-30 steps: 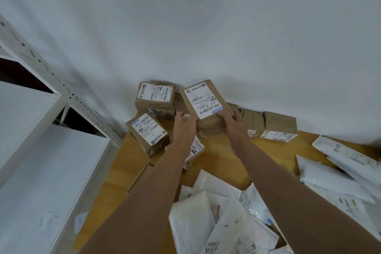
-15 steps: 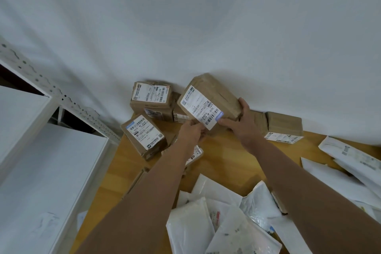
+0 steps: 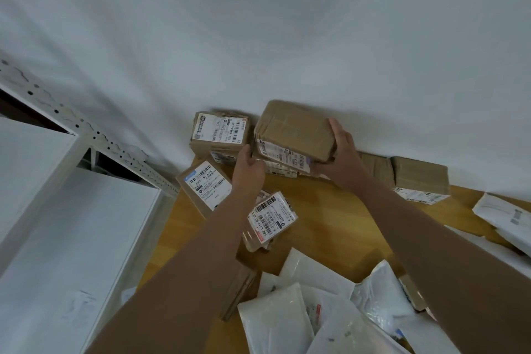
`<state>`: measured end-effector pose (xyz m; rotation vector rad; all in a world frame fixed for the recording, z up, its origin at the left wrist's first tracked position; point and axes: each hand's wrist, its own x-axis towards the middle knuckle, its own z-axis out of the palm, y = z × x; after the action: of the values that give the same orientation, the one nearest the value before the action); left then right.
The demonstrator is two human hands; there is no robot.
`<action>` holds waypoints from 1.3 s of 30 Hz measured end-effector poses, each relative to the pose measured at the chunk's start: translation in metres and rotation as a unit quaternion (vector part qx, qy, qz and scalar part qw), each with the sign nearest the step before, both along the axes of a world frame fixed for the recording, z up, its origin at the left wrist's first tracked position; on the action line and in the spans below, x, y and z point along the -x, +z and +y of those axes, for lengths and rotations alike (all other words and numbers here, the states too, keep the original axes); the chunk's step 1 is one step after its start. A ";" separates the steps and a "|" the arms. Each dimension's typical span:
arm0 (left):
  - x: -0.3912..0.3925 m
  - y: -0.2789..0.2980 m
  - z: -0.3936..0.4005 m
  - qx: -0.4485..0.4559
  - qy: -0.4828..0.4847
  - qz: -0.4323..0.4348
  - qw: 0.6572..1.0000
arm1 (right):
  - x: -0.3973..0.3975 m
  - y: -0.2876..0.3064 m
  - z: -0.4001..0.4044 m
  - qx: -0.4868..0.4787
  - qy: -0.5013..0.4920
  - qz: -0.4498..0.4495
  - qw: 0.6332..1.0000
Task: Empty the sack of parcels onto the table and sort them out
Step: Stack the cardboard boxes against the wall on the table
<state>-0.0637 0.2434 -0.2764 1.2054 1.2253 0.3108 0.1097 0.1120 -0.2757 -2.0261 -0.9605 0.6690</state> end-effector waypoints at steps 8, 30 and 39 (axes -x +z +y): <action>-0.006 -0.006 0.020 -0.010 -0.021 0.003 1.000 | -0.007 -0.007 0.026 -0.003 0.007 0.033 0.999; 0.044 -0.022 -0.020 -0.080 0.030 0.234 0.969 | 0.087 -0.037 -0.011 0.077 -0.204 0.056 0.974; 0.067 -0.037 -0.055 0.064 0.102 0.206 0.971 | 0.135 -0.051 -0.029 0.155 -0.122 0.232 0.953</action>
<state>-0.1303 0.1880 -0.3138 1.0632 1.7104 0.1302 -0.0254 0.0831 -0.3266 -2.0663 -0.3384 1.1470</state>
